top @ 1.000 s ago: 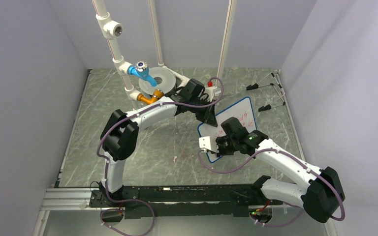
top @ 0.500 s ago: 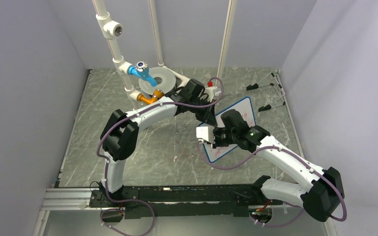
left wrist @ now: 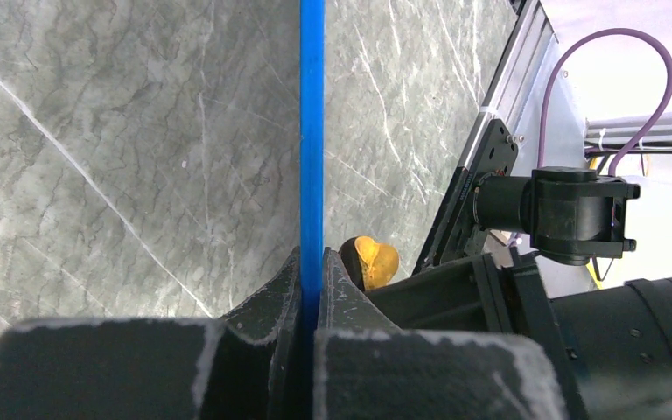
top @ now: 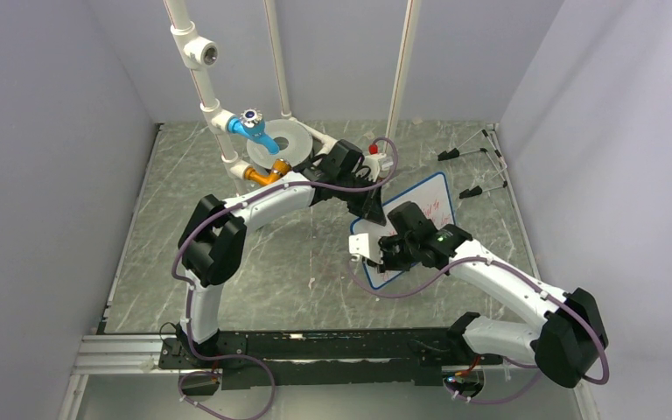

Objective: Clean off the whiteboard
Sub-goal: Erase the whiteboard at the center of the board.

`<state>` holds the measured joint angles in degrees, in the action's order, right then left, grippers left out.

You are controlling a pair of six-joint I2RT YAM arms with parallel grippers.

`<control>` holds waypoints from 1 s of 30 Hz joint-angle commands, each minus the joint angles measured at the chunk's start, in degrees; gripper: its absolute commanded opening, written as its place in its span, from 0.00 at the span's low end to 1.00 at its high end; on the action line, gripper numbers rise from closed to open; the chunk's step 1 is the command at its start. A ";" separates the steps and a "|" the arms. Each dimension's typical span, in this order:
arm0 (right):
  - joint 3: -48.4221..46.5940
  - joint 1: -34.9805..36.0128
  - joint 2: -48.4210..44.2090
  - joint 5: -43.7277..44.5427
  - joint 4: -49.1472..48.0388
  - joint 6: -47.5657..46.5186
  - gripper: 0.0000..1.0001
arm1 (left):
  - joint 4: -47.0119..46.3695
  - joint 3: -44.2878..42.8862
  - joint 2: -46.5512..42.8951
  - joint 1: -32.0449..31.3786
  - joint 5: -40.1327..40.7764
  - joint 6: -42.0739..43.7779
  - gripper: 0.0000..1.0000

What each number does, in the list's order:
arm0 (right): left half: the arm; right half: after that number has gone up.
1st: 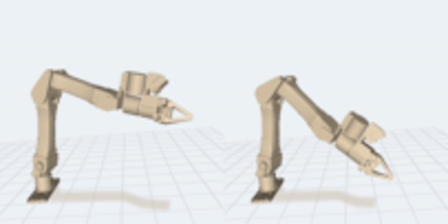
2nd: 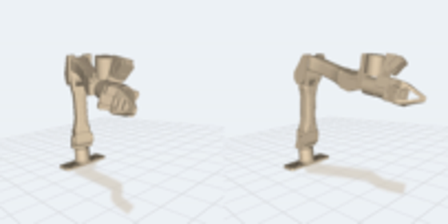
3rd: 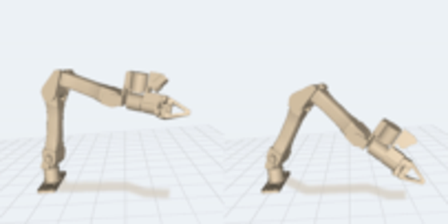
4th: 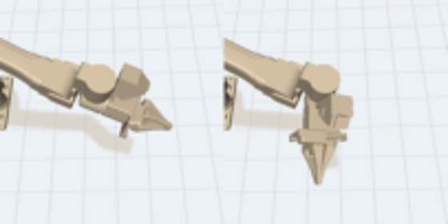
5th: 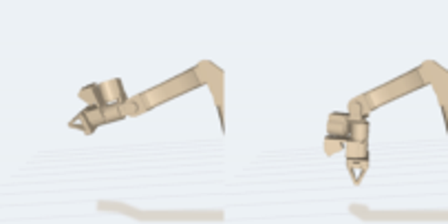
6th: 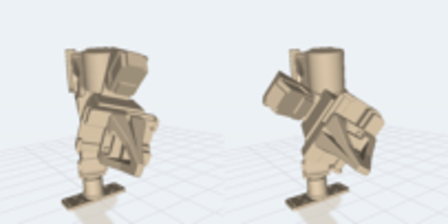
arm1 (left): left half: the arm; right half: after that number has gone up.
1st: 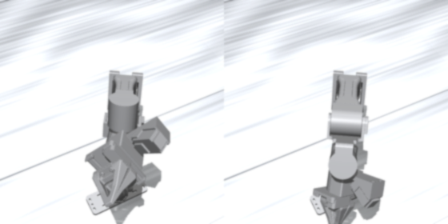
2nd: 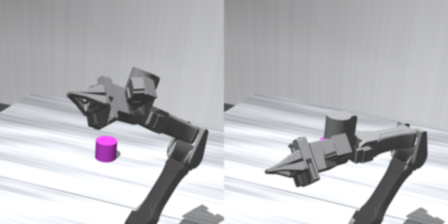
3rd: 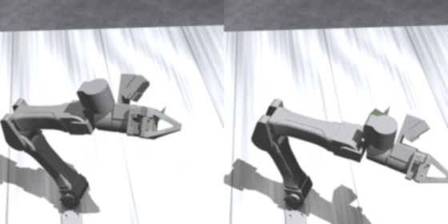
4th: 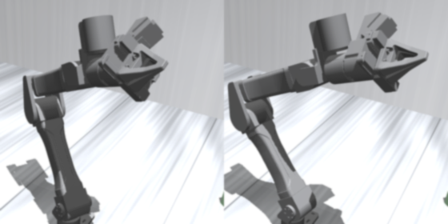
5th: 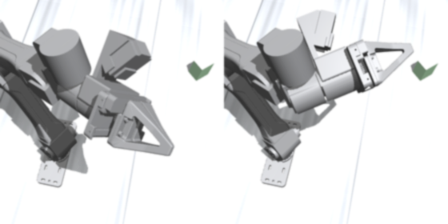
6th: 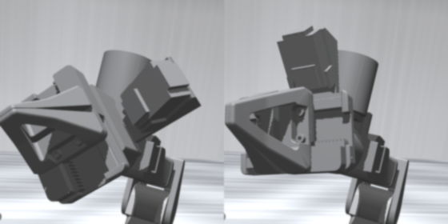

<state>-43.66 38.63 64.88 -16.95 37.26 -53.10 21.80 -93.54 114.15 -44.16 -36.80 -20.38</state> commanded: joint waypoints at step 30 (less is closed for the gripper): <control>-6.49 0.24 -0.33 6.33 -15.01 13.84 0.00 | -1.95 -0.46 -3.76 -1.35 -3.90 0.35 0.00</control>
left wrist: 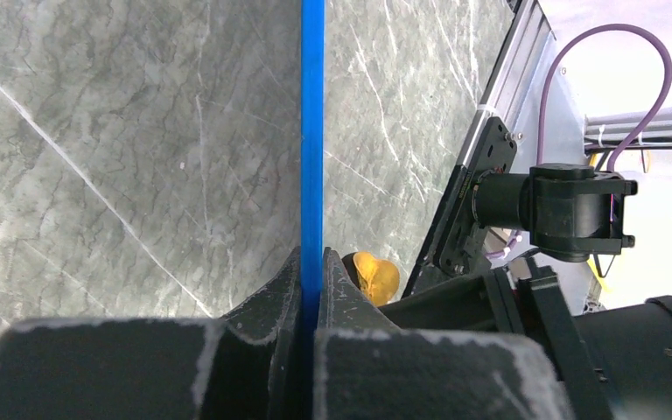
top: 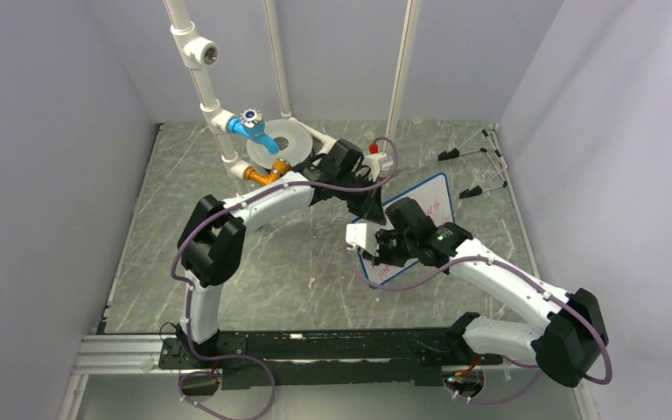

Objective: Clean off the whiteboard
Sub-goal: Erase the whiteboard at the center of the board.

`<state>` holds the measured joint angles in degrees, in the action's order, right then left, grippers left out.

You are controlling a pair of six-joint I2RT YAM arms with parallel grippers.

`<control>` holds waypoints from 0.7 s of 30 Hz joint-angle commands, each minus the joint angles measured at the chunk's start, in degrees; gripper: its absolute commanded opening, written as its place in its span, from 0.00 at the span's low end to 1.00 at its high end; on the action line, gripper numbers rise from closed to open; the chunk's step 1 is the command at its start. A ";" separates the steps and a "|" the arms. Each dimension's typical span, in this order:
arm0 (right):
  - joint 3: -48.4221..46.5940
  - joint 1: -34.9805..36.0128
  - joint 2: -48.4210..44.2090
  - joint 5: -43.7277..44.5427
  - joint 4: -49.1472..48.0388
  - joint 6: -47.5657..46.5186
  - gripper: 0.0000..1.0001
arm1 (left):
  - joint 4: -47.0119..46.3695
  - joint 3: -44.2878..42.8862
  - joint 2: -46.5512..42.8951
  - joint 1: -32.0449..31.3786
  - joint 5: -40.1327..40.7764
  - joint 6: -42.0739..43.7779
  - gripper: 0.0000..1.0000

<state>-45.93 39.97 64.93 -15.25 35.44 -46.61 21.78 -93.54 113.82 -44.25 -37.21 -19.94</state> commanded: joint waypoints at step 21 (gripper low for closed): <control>1.36 -7.03 -1.03 -10.52 -0.21 -2.71 0.00 | -6.77 3.98 -5.98 -1.35 -4.38 -1.67 0.00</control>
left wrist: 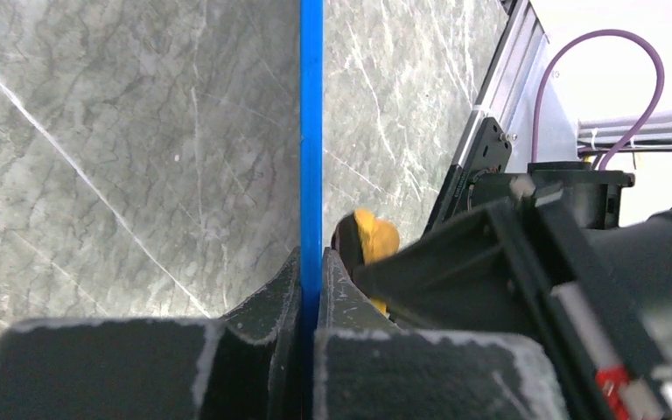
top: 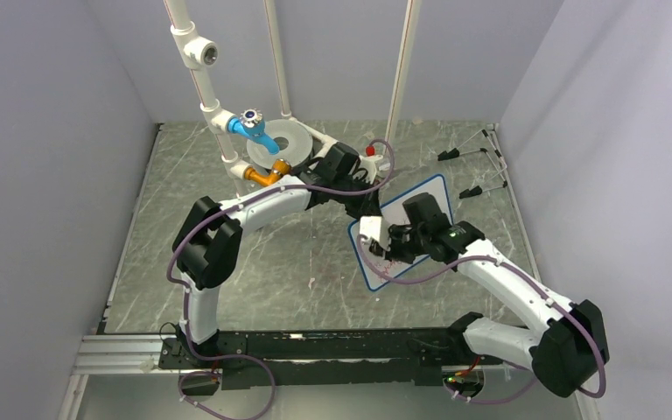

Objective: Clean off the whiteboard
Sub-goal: Erase the whiteboard at the center of the board.

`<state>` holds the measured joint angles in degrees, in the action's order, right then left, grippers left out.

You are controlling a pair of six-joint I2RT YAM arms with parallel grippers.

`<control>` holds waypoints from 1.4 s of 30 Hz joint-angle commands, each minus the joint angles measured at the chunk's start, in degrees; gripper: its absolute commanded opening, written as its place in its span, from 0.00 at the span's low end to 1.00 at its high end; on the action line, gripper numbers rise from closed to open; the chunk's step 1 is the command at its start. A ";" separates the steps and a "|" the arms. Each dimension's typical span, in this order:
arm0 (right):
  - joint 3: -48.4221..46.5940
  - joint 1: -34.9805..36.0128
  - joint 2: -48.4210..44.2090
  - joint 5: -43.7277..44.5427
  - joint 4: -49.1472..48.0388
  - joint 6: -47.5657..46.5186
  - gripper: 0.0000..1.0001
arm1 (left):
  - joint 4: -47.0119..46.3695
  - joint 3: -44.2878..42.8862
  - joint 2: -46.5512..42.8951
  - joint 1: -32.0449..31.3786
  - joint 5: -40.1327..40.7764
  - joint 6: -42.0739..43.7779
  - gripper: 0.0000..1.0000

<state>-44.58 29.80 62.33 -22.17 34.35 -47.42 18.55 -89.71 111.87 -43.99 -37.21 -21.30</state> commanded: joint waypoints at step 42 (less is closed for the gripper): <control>1.43 0.39 2.91 -2.05 3.51 -4.48 0.00 | -3.06 0.91 -4.59 -1.06 -5.01 1.20 0.00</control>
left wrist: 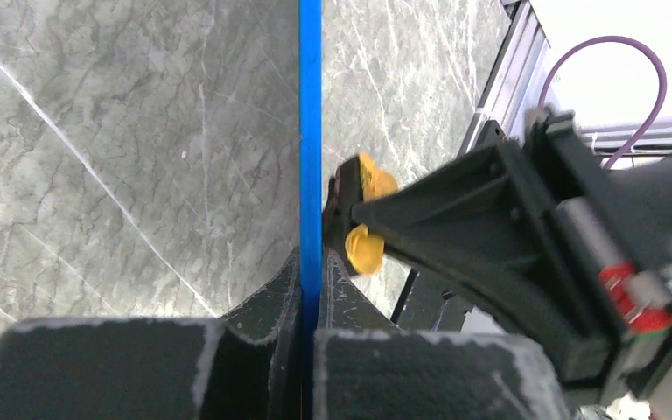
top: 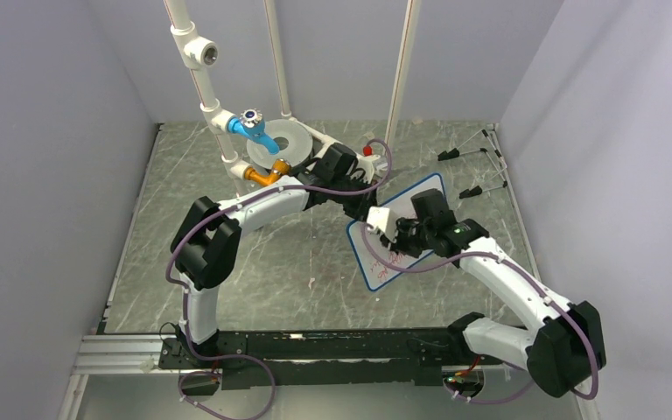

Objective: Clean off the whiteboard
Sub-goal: Erase the whiteboard at the center of the board.

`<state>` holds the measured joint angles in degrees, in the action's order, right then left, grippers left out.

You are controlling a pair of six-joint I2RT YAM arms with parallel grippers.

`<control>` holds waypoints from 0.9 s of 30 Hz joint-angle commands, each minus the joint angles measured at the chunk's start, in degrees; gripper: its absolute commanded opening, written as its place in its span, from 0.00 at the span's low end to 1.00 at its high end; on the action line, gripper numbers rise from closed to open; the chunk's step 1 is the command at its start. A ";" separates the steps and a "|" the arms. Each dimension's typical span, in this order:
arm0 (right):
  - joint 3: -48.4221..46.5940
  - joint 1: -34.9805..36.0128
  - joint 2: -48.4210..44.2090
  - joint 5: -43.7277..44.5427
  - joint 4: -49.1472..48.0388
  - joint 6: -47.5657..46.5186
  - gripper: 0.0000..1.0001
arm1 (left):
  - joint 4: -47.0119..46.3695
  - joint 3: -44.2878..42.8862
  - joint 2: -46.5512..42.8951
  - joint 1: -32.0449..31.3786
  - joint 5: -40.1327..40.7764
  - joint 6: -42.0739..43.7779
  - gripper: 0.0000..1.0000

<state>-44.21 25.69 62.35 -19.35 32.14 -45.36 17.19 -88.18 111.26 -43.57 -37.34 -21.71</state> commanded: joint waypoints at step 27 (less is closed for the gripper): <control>0.70 7.91 4.13 -6.12 6.93 -8.14 0.00 | -2.03 0.31 -4.76 -1.10 -5.45 1.93 0.00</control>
<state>-43.66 30.50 64.58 -22.50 37.39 -50.68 18.04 -87.64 110.80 -43.68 -38.37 -20.69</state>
